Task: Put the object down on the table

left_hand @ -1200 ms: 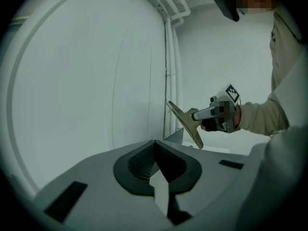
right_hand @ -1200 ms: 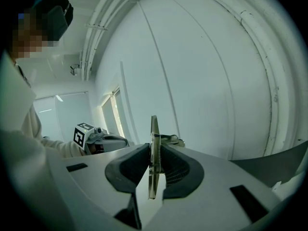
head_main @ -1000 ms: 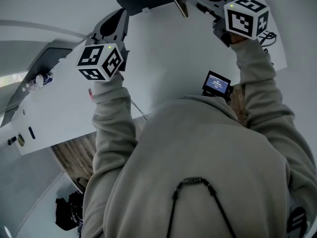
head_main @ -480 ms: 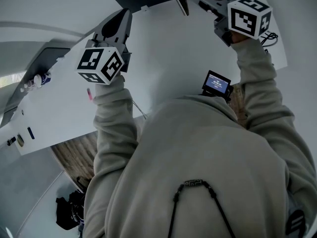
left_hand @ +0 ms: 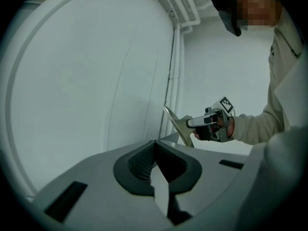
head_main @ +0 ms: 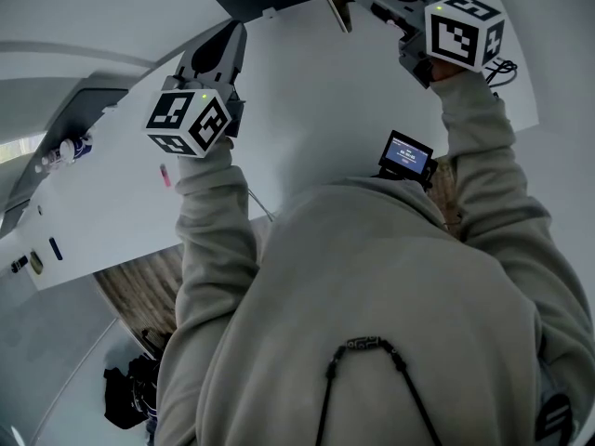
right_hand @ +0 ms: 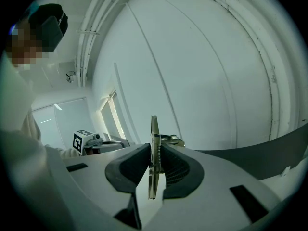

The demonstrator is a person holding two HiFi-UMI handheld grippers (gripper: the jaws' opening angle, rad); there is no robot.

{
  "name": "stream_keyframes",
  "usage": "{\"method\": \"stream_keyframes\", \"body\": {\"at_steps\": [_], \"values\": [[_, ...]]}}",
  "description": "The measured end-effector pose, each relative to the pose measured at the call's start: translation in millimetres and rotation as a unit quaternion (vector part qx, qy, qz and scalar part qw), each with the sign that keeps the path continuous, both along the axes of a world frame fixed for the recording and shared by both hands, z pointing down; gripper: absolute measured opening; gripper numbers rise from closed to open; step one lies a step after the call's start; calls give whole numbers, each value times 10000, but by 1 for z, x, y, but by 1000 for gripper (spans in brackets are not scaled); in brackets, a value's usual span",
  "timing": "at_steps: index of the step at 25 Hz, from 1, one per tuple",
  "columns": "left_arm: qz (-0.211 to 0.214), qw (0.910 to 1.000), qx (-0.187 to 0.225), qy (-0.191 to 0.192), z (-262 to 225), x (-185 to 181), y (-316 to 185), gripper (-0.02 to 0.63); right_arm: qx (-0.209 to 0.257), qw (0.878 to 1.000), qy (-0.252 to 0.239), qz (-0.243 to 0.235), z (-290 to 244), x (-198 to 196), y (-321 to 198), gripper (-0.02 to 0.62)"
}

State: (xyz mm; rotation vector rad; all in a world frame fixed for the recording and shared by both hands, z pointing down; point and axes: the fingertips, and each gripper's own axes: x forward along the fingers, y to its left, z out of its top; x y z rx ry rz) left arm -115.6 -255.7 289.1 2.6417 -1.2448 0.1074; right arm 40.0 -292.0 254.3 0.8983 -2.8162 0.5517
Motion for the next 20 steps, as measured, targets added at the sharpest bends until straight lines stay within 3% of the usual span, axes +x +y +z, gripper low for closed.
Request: {"method": "stream_keyframes", "body": {"at_steps": [6, 20], "values": [[-25, 9998, -61, 166, 2, 2, -2, 3, -87, 9999, 68, -10, 7, 1, -2, 91], [-152, 9994, -298, 116, 21, 6, -10, 3, -418, 9987, 298, -9, 35, 7, -7, 91]]}}
